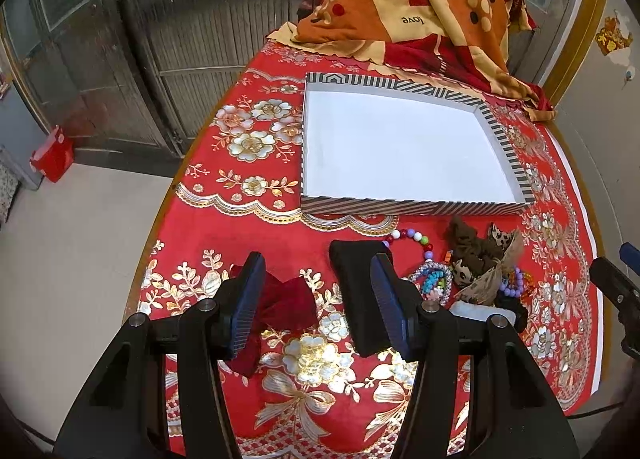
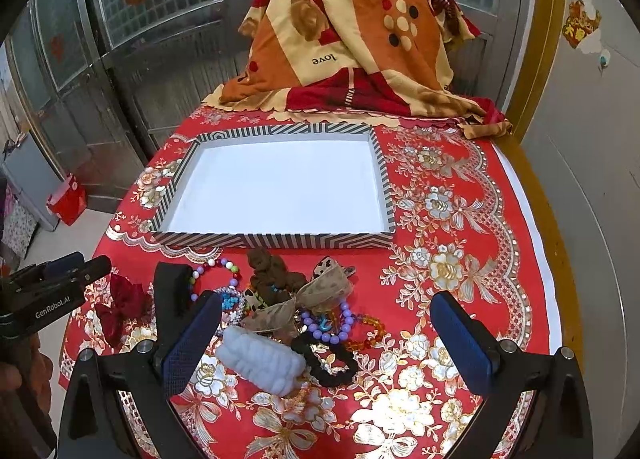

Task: Organize jewelry

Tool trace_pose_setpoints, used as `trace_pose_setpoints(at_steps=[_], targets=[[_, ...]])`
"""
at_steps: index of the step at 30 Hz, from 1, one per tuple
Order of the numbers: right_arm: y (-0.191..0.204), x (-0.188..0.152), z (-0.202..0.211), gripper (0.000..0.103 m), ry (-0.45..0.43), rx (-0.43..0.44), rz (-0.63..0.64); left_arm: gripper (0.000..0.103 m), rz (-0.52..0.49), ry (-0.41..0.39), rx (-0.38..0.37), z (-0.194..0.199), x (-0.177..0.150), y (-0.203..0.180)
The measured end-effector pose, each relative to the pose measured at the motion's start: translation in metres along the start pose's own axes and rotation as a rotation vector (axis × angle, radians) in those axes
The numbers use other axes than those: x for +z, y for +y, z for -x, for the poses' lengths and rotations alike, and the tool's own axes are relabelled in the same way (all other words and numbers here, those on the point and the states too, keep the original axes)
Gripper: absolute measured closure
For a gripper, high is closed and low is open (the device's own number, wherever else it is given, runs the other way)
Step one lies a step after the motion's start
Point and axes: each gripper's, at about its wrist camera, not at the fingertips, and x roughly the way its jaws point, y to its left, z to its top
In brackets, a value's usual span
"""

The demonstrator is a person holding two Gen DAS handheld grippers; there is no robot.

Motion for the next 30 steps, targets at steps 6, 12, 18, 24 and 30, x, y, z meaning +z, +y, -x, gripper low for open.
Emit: trace_pose_setpoints(at_steps=[6,12,18,24,30], targets=[[0.0,0.001,-0.002,0.0,0.008,0.003,-0.001,0.049,0.002,-0.003,0.003,-0.002,-0.001,0.001],[0.002,0.001,-0.004,0.0,0.012,0.005,0.0,0.049,0.003,-0.003,0.004,-0.003,0.0,0.002],[0.002,0.002,-0.006,0.0,0.021,-0.006,0.005,0.049,0.01,-0.002,0.002,-0.003,0.0,0.004],[0.003,0.001,-0.008,0.0,0.013,-0.054,0.049,0.049,0.102,0.017,-0.014,-0.007,0.0,0.041],[0.006,-0.008,-0.019,0.0,0.059,-0.04,0.102,0.049,0.246,0.089,-0.109,-0.027,-0.007,0.083]])
